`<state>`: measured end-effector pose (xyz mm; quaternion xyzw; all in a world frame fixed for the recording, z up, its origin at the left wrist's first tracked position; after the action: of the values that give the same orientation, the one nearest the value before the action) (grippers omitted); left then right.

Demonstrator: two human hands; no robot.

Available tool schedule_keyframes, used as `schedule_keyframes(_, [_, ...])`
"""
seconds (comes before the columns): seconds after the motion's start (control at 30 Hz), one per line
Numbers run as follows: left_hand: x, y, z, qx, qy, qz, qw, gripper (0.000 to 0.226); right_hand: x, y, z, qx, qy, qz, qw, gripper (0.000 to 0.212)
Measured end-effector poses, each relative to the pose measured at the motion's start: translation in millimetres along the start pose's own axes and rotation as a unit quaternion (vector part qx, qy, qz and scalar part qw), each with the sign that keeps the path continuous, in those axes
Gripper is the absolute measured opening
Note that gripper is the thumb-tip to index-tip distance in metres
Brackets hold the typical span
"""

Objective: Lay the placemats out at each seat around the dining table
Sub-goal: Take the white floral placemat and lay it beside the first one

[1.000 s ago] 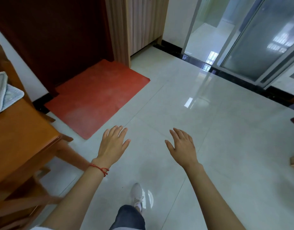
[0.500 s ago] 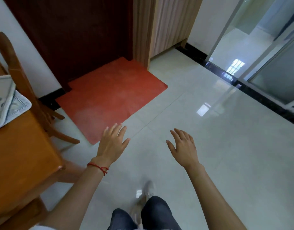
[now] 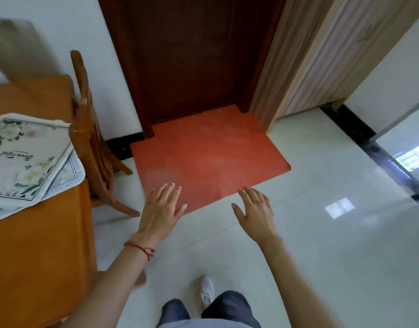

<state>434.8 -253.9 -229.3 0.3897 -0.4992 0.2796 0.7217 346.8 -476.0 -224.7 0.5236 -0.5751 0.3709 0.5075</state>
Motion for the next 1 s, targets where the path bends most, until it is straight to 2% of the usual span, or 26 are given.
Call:
schedule_keyframes(0.2, [27.9,-39.8,-33.3,0.051,0.025,0.002,0.998,0.072,15.3,-83.8,-20.4,0.071,-0.008,0.008,0.997,0.039])
schedule_keyframes(0.47, [64.5,-96.8,-89.2,0.083,0.022,0.029,0.996,0.069,29.8,-186.1,-62.1,0.126,-0.003,0.004,0.992,0.047])
schedule_keyframes(0.63, [96.0,-133.2,-129.8,0.099,0.005,0.052,0.994,0.058,36.9,-250.6,-93.5,0.139,-0.019,-0.017,0.990,0.050])
schedule_keyframes(0.93, [143.6,-181.4,-188.2,0.132,-0.001,0.076,0.988,0.069,56.9,-341.3,-143.4,0.176,-0.027,-0.020,0.984,0.051])
schedule_keyframes(1.0, [152.9,-190.2,-197.7,0.144,-0.003,0.089,0.986,0.064,59.5,-360.4,-151.5,0.191,-0.023,-0.023,0.981,0.052])
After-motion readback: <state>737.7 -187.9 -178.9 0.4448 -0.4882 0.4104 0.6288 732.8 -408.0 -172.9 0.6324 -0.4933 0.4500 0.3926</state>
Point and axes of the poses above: each hand's wrist, its own y-axis away from the middle knuckle, its own x-axis out of the back of the hand, z = x × y, the point moved 3 cm from there along -y, towards the middle knuckle, and after that the axes turned 15 degrees about -z, right-handed, at the moved point
